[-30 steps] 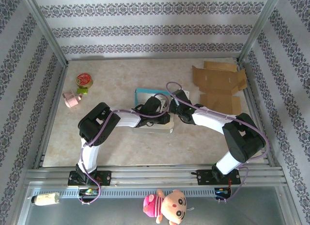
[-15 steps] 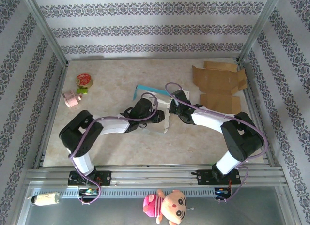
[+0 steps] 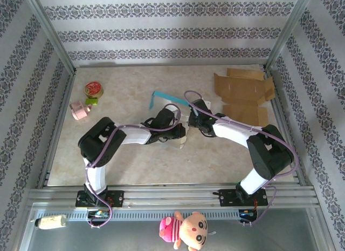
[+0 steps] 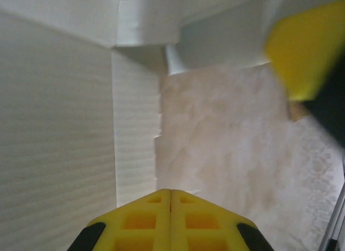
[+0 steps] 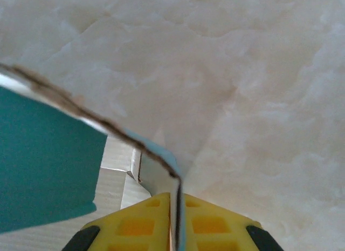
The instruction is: Fold the paper box
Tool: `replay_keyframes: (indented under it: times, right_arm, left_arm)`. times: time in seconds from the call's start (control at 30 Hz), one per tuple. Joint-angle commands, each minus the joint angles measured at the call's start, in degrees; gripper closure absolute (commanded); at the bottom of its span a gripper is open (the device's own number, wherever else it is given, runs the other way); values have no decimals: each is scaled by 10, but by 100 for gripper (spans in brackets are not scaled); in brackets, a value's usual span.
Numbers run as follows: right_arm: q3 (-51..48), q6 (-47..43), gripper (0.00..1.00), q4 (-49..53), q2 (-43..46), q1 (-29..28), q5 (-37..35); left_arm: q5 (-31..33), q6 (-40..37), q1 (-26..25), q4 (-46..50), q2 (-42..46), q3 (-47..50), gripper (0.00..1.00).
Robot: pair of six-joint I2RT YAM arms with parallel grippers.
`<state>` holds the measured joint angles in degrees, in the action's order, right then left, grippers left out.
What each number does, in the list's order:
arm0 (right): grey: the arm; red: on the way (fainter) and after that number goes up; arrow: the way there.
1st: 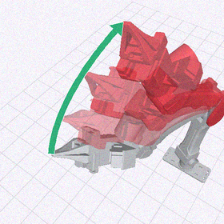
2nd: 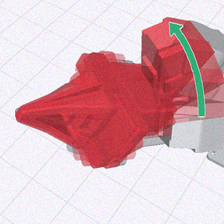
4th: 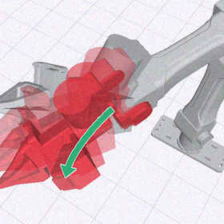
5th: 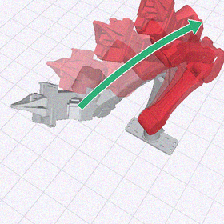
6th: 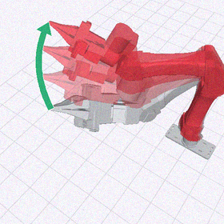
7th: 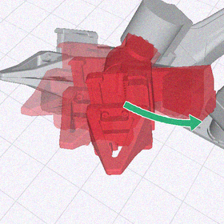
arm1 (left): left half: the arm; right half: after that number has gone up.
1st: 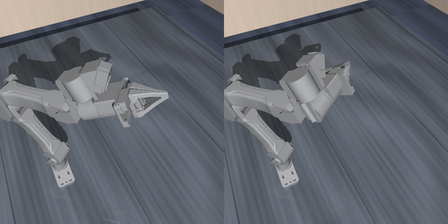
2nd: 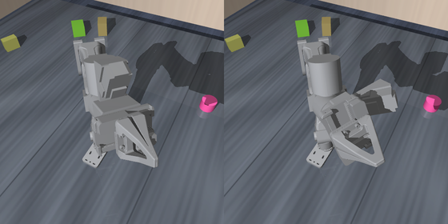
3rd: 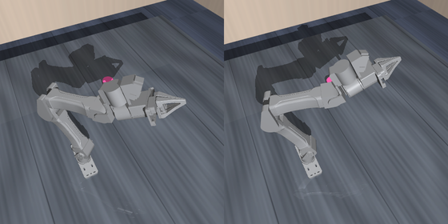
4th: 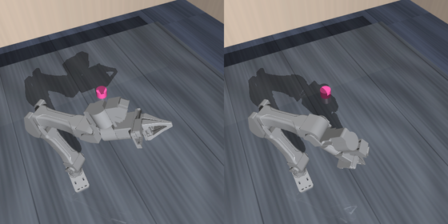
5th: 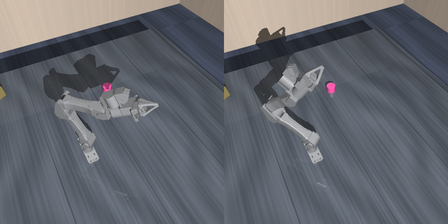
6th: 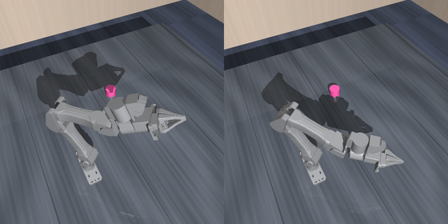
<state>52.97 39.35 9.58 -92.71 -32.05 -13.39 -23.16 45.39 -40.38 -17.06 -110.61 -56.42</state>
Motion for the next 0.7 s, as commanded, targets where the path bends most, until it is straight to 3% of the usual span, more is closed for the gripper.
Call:
replay_keyframes:
  times: [0.0, 0.23, 0.67]
  right_arm:
    - [23, 13, 88, 56, 12, -7, 3]
    - [52, 31, 89, 98, 15, -9, 6]
    - [66, 146, 89, 93, 5, -10, 103]
  left_arm:
    - [-40, 11, 4, -16, -22, -26, 100]
    - [-26, -7, 6, 4, -57, -26, 100]
    - [-27, -3, 8, -20, -67, -28, 100]
